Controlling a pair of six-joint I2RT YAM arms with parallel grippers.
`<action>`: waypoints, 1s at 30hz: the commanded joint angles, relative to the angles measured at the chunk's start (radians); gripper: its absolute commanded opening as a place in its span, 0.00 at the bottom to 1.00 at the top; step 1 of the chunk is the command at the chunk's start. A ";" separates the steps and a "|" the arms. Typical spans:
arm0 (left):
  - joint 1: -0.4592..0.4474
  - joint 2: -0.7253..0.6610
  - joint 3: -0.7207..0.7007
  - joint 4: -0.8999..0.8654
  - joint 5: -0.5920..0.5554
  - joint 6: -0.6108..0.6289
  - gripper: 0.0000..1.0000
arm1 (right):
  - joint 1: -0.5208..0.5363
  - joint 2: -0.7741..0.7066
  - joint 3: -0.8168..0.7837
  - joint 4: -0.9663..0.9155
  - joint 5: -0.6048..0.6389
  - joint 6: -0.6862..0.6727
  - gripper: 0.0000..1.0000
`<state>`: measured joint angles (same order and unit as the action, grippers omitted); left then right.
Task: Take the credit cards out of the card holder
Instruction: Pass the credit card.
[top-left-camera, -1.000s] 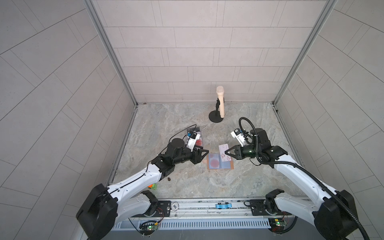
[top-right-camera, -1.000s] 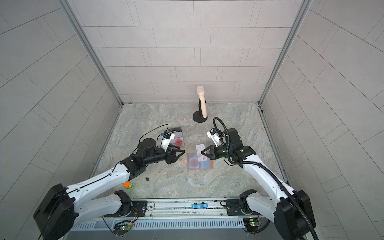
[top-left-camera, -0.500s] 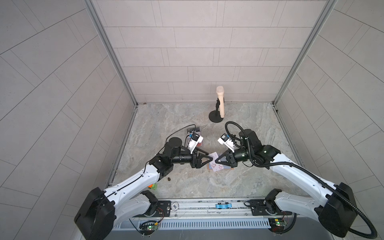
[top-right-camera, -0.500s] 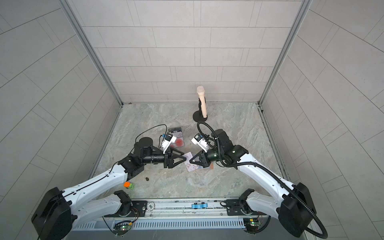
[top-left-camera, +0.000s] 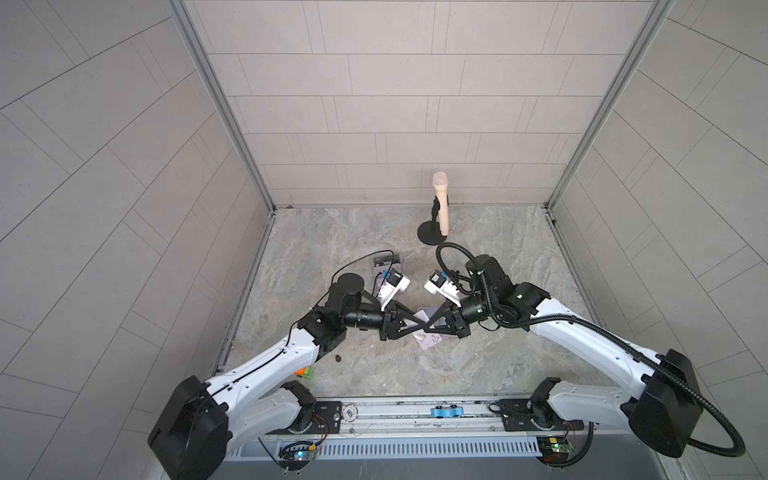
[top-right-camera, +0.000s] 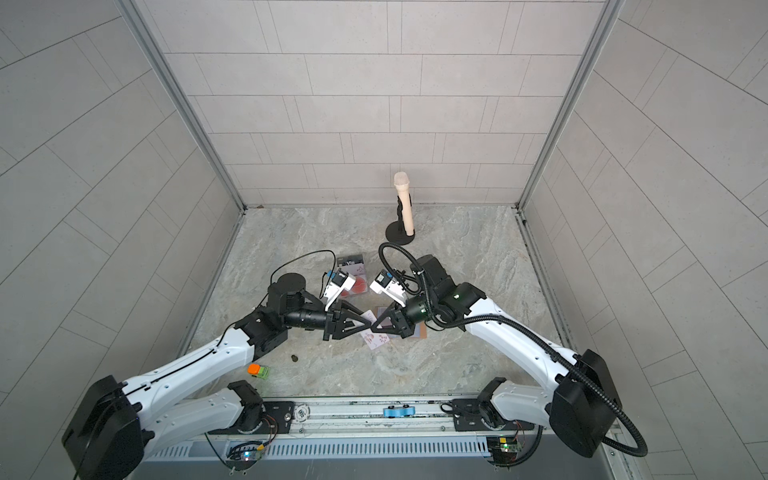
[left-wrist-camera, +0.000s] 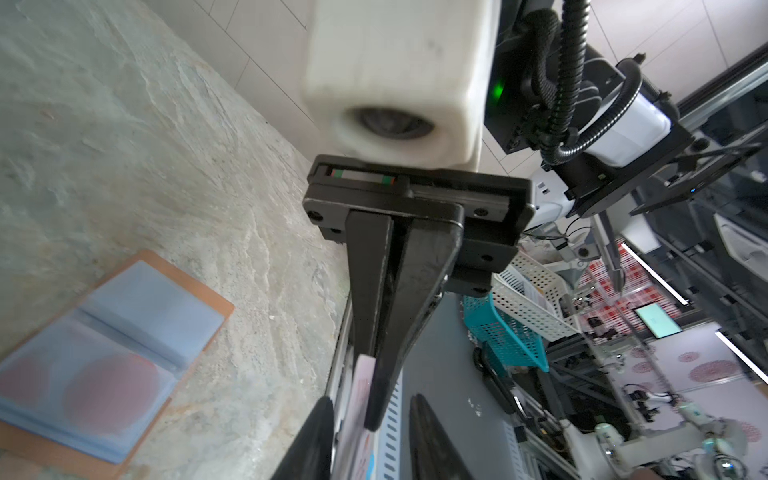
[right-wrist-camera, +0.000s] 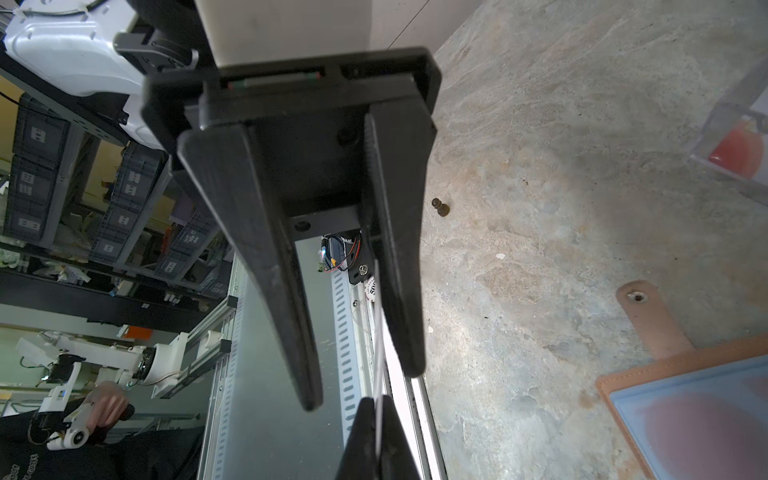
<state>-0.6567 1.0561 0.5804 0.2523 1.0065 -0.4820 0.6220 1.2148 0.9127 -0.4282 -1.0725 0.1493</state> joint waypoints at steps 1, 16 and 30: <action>0.005 -0.028 0.010 0.003 0.033 0.008 0.30 | 0.004 0.015 0.028 -0.042 -0.027 -0.089 0.00; 0.003 -0.021 0.032 -0.017 0.058 -0.007 0.07 | 0.001 0.019 0.029 -0.060 -0.013 -0.117 0.00; 0.005 -0.039 0.047 -0.059 -0.051 -0.001 0.00 | -0.046 -0.037 -0.017 0.023 0.136 0.028 0.46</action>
<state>-0.6540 1.0355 0.5892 0.2028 0.9840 -0.4873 0.5903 1.2144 0.9134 -0.4465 -1.0031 0.1459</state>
